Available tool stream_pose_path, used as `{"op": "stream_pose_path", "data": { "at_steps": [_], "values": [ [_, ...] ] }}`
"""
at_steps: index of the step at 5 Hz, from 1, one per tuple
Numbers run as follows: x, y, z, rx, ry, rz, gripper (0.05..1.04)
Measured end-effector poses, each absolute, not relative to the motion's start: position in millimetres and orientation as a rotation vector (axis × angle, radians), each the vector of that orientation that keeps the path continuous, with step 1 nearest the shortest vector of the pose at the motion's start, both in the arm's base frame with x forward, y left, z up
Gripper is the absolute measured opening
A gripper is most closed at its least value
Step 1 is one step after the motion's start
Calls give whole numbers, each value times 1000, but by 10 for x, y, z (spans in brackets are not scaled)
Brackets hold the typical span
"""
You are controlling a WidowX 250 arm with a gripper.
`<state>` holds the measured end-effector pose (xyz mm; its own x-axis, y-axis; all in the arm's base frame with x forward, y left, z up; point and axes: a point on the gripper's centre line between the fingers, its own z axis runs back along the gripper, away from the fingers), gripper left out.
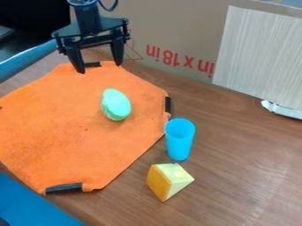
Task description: Fold the cloth from bottom left to top right
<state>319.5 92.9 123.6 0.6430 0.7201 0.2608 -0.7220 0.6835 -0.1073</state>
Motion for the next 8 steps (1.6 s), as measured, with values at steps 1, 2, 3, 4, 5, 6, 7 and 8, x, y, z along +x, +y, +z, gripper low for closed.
{"op": "stream_pose_path", "data": {
  "at_steps": [1,2,3,4,5,6,7,8],
  "values": [
    [3182,926,1132,12,-261,820,1001],
    [3123,1118,1075,42,-273,830,1001],
    [3069,1315,1034,52,-275,855,1001],
    [2957,1514,1000,46,-271,870,1001],
    [2805,1827,950,53,-268,873,1001],
    [2628,2008,853,38,-236,766,1001],
    [2465,2161,772,14,-211,686,1001],
    [2302,2351,601,42,-194,645,1001]
  ]
}}
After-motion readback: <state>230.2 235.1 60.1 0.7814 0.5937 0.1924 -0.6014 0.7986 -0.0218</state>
